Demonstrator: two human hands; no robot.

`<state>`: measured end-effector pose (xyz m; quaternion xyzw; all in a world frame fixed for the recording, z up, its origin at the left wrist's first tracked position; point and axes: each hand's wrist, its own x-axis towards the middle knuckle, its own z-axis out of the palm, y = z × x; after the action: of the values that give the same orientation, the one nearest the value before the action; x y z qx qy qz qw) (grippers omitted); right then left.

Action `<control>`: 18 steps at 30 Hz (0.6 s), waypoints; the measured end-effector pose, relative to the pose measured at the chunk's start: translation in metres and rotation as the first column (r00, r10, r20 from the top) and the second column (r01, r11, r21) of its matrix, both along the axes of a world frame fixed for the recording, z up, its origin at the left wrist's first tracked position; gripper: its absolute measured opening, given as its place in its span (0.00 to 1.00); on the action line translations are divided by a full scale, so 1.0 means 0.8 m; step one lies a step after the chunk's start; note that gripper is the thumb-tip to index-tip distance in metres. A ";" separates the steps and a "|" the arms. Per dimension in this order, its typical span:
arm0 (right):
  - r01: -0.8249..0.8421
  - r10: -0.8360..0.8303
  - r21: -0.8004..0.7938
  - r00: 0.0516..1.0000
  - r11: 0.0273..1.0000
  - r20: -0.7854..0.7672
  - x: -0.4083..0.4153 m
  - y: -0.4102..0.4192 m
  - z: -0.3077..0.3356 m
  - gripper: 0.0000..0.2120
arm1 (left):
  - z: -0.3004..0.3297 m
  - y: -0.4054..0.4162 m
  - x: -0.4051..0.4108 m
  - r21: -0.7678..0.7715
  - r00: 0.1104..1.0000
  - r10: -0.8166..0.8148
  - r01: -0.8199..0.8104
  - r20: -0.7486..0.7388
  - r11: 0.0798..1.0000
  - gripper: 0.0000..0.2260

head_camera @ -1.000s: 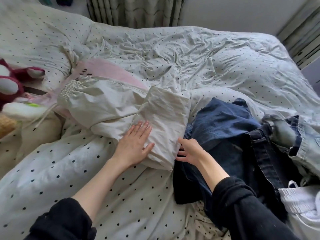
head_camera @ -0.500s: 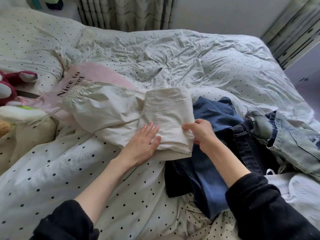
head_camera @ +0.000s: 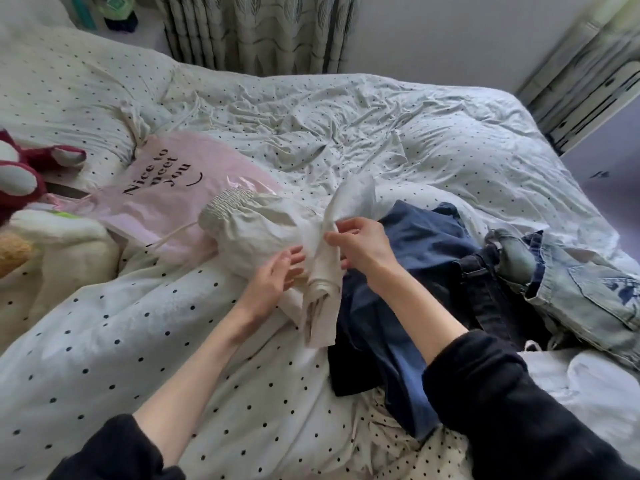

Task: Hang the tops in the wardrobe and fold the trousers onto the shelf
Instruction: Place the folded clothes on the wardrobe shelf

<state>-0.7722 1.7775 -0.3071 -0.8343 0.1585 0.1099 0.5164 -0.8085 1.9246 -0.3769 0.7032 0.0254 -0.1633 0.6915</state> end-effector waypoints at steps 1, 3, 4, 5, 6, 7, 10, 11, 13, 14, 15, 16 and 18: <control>-0.037 0.037 -0.012 0.999 0.999 0.015 0.008 0.018 -0.007 0.04 | 0.007 0.014 -0.001 -0.037 0.998 0.056 -0.056 -0.013 0.998 0.16; -0.063 0.063 0.003 0.998 0.998 0.019 0.025 0.050 -0.019 0.07 | 0.016 0.036 -0.005 -0.076 0.994 0.104 -0.106 -0.031 0.991 0.19; -0.075 0.076 0.059 0.997 0.995 -0.001 0.033 0.062 -0.025 0.07 | 0.017 0.044 -0.009 -0.066 0.993 0.107 -0.109 -0.042 0.992 0.22; -0.096 0.100 0.128 0.995 0.987 -0.024 0.039 0.072 -0.028 0.07 | 0.014 0.051 -0.011 -0.028 0.991 0.120 -0.122 -0.058 0.992 0.27; -0.119 0.129 0.185 0.991 0.975 -0.043 0.045 0.077 -0.033 0.09 | 0.009 0.055 -0.011 0.026 0.988 0.135 -0.134 -0.074 0.991 0.33; -0.152 0.164 0.203 0.986 0.967 -0.043 0.048 0.080 -0.038 0.11 | 0.003 0.058 -0.010 0.102 0.982 0.165 -0.156 -0.091 0.982 0.37; -0.256 0.249 0.070 0.964 0.964 0.098 0.040 0.069 -0.054 0.17 | -0.009 0.059 0.001 0.291 0.961 0.272 -0.246 -0.053 0.925 0.17; -0.281 0.283 -0.028 0.950 0.959 0.135 0.036 0.061 -0.062 0.18 | -0.006 0.058 0.007 0.332 0.958 0.288 -0.269 -0.008 0.904 0.09; -0.301 0.341 -0.233 0.926 0.925 0.161 0.029 0.043 -0.078 0.18 | 0.000 0.057 0.021 0.353 0.944 0.317 -0.327 0.086 0.877 0.04; -0.320 0.378 -0.310 0.914 0.895 0.147 0.031 0.036 -0.085 0.21 | 0.001 0.061 0.030 0.341 0.929 0.353 -0.368 0.108 0.865 0.03; -0.356 0.423 -0.375 0.899 0.856 0.114 0.031 0.031 -0.091 0.25 | 0.001 0.066 0.038 0.331 0.911 0.397 -0.411 0.111 0.850 0.03; -0.400 0.469 -0.437 0.881 0.805 0.057 0.032 0.029 -0.096 0.29 | -0.002 0.074 0.046 0.322 0.888 0.449 -0.456 0.102 0.830 0.03; -0.491 0.545 -0.538 0.836 0.685 -0.068 0.037 0.035 -0.106 0.33 | -0.011 0.092 0.054 0.340 0.838 0.543 -0.526 0.051 0.780 0.05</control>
<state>-0.7429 1.8058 -0.3917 -0.9587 -0.0850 0.1619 0.2178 -0.7649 1.9983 -0.3859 0.7714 0.2686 0.0289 0.5761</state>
